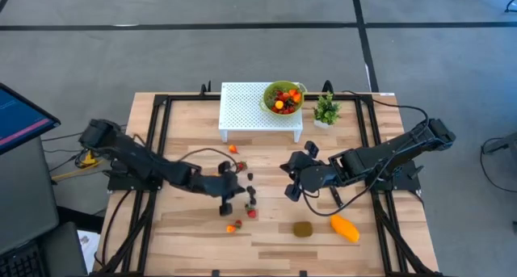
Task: Pick & Place Fruit
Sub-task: Put the black cherry into the green strainer bowl
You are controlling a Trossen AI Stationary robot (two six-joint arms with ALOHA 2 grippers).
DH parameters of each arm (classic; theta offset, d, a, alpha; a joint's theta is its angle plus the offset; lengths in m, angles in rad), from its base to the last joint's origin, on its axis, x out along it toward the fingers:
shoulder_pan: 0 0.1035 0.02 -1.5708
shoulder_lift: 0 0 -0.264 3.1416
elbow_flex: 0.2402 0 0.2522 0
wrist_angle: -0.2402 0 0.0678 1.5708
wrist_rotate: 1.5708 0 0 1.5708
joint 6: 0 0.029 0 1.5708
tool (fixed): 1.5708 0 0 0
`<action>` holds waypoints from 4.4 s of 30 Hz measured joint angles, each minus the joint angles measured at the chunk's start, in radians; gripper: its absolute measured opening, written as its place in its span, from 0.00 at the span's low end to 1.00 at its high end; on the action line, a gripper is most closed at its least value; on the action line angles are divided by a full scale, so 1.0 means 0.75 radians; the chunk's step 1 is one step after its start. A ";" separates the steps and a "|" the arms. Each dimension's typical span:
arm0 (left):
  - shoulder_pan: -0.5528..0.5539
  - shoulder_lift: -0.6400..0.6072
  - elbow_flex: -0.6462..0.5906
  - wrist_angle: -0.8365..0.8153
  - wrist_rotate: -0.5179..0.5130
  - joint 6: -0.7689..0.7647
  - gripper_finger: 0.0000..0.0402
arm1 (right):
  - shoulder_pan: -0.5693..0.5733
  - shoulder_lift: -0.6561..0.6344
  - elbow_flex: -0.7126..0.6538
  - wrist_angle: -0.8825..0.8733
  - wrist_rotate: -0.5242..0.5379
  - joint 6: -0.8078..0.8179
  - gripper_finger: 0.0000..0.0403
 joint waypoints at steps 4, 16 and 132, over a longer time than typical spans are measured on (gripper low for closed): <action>-0.003 -0.149 0.001 0.013 0.015 0.477 0.00 | -0.003 0.001 0.000 0.061 0.000 0.000 0.00; -0.007 -0.242 0.041 0.387 -0.240 2.344 0.00 | -0.042 0.001 0.000 0.122 -0.006 -0.002 0.00; 0.218 -0.129 0.252 0.655 -0.344 2.675 0.48 | -0.385 -0.013 0.001 0.503 -0.615 -0.035 0.26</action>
